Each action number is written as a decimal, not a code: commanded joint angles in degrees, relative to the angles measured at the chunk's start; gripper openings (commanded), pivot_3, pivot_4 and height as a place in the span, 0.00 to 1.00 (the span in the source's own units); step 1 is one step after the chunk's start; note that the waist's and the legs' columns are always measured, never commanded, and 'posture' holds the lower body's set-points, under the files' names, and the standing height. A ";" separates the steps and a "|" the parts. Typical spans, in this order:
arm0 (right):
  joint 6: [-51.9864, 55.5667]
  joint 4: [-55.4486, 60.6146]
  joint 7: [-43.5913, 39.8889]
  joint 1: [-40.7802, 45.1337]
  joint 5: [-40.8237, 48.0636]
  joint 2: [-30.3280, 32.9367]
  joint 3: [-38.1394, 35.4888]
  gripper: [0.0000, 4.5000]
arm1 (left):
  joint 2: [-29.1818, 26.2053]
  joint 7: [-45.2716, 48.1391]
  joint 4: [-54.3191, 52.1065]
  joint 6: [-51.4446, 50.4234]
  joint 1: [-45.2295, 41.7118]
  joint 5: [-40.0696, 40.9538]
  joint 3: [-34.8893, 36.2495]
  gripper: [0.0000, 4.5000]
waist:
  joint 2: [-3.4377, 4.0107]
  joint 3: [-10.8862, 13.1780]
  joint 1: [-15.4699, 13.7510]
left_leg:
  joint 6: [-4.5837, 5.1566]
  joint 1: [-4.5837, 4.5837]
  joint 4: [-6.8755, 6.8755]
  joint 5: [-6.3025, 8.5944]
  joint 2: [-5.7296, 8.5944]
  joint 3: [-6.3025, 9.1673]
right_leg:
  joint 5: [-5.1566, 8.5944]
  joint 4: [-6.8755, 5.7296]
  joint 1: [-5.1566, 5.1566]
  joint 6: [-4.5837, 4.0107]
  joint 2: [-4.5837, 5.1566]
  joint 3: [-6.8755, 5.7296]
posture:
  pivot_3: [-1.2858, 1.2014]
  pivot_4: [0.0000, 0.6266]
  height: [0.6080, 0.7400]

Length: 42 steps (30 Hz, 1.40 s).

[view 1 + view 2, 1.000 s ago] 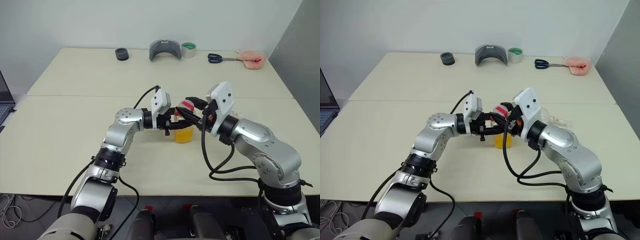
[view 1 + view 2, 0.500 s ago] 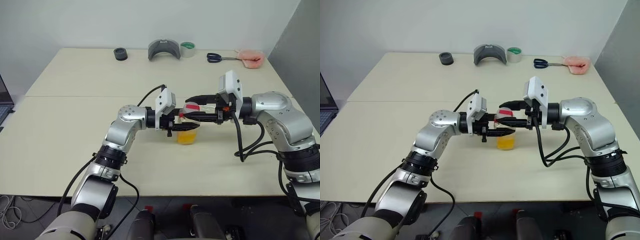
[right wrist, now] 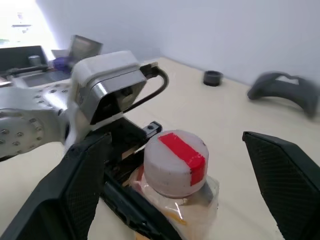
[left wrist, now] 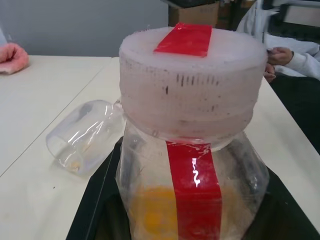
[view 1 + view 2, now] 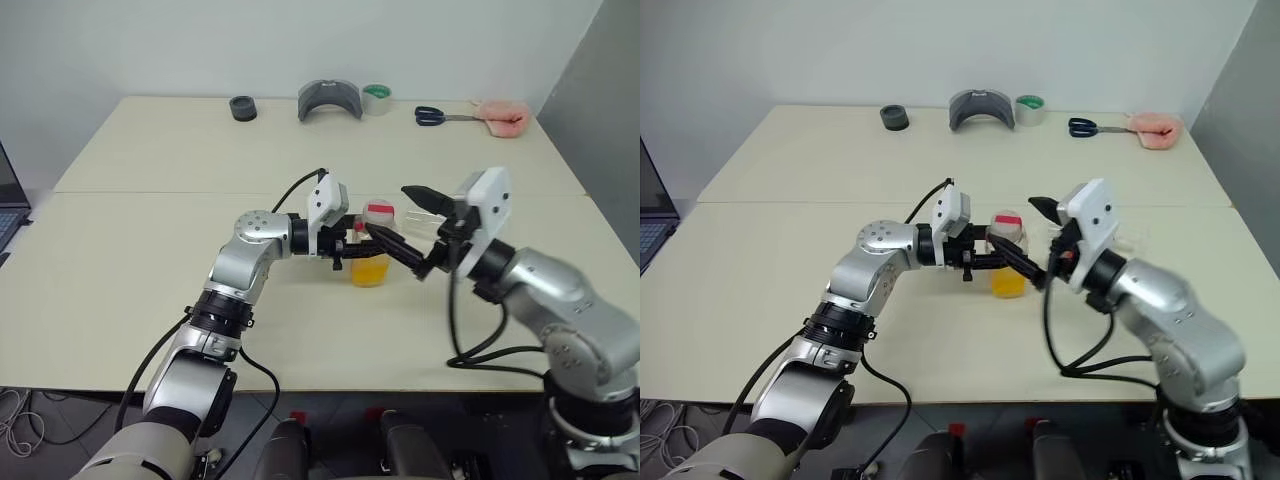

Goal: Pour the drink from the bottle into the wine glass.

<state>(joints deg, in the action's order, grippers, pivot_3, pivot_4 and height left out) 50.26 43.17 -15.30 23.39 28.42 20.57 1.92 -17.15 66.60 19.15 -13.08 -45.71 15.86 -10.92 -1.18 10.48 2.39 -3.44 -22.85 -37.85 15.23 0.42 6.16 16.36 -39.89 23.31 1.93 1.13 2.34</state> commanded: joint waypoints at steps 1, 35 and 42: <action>-0.22 2.77 6.98 0.49 -5.57 -2.20 3.36 0.99 | 0.64 -0.22 -0.08 2.06 -2.39 -0.03 0.75 0.41 | 0.00 0.00 -0.07 | 0.00 -0.01 0.00 0.00 0.01 0.01 | 0.00 0.02 0.00 0.00 0.00 -0.02 | 0.52 0.24 1.00; -19.24 -22.30 -35.85 10.03 -1.54 11.63 5.64 0.42 | -0.10 3.09 1.99 3.58 -3.28 -0.25 0.68 0.41 | 0.02 0.04 0.21 | 0.04 0.03 0.02 0.02 0.02 -0.03 | 0.00 0.15 -0.08 0.00 -0.04 -0.05 | 0.52 0.24 1.00; -17.04 -29.14 -39.69 13.97 1.18 12.76 3.90 0.49 | -0.34 2.25 1.37 3.61 -2.69 -0.52 0.98 0.41 | 0.03 0.04 0.57 | 0.06 0.01 0.03 0.03 -0.01 0.02 | -0.01 0.13 -0.08 -0.01 -0.05 -0.06 | 0.52 0.24 1.00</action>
<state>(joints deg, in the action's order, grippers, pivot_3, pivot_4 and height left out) 33.89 12.20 -54.17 37.77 28.28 33.81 6.33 -16.59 70.66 22.07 -9.57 -46.97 14.94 -12.36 -1.15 10.52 2.97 -3.39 -22.84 -37.83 15.26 0.41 6.16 16.36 -39.77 23.24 1.92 1.09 2.29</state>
